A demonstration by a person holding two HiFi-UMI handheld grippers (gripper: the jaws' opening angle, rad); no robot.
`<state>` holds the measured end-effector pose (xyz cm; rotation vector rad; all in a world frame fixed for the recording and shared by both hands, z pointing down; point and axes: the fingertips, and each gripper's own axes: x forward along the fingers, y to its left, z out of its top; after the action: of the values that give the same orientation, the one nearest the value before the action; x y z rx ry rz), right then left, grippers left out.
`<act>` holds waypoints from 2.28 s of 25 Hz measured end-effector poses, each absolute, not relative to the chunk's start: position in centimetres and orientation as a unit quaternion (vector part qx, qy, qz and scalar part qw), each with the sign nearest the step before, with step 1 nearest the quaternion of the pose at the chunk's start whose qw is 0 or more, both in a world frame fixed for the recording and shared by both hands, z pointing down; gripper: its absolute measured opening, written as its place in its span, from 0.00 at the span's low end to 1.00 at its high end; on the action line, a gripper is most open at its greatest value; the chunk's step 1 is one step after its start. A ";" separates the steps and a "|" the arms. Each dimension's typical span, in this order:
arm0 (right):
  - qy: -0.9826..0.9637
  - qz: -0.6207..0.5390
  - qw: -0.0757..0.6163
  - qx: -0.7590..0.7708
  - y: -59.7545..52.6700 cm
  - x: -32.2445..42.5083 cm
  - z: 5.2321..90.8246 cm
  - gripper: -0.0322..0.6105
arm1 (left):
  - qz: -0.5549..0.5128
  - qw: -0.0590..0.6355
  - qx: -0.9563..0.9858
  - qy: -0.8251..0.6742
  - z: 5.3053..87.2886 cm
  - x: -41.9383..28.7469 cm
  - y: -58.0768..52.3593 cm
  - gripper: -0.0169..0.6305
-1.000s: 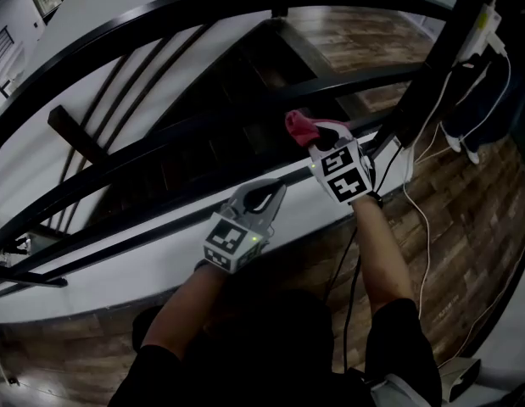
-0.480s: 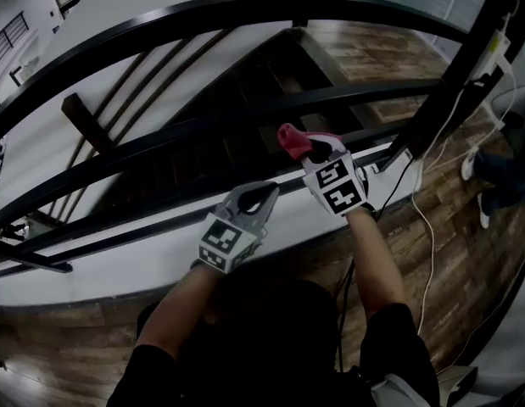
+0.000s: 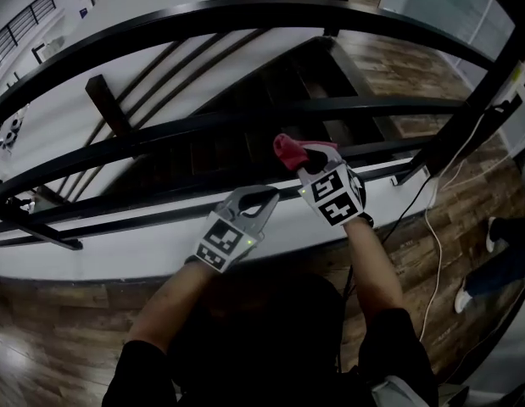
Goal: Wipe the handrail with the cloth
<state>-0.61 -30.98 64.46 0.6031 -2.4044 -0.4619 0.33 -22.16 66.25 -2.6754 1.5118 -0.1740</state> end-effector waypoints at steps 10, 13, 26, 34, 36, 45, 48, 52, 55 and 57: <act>-0.918 -0.192 0.303 0.172 -26.4 -5.9 64.6 0.13 | -0.129 0.066 -0.849 0.508 67.1 -4.6 -18.3 0.03; -0.921 -0.193 0.302 0.152 -24.8 -7.7 64.7 0.13 | -0.122 0.052 -0.842 0.523 67.3 -6.3 -17.2 0.03; -0.924 -0.207 0.307 0.090 -19.9 -13.6 64.7 0.13 | -0.083 0.026 -0.793 0.603 65.5 -12.9 -13.3 0.03; -0.914 -0.224 0.330 0.078 -17.8 -16.6 65.4 0.13 | -0.162 0.065 -0.766 0.618 64.7 -17.0 -9.7 0.03; -0.911 -0.231 0.334 0.073 -17.1 -17.6 65.6 0.13 | -0.147 0.051 -0.761 0.630 65.2 -17.9 -8.8 0.03; -0.908 -0.230 0.344 0.061 -13.9 -22.2 65.9 0.13 | -0.113 0.024 -0.742 0.661 66.5 -21.3 -5.2 0.03; -0.910 -0.232 0.340 0.056 -12.7 -23.5 65.8 0.13 | -0.092 0.018 -0.732 0.674 66.2 -22.9 -4.3 0.03; -0.912 -0.231 0.336 0.041 -11.1 -25.2 65.7 0.13 | -0.075 0.007 -0.721 0.689 66.4 -25.0 -3.4 0.03; -0.913 -0.230 0.335 0.034 -9.9 -26.6 65.8 0.13 | -0.071 0.001 -0.713 0.698 66.7 -26.3 -2.8 0.03; -0.912 -0.235 0.335 0.033 -9.1 -27.6 65.8 0.13 | -0.067 -0.001 -0.708 0.703 66.7 -27.0 -2.5 0.03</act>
<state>-27.55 -9.11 65.80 0.0868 -2.3781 -0.6142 -27.01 -2.47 66.74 -2.2246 2.2110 -0.2104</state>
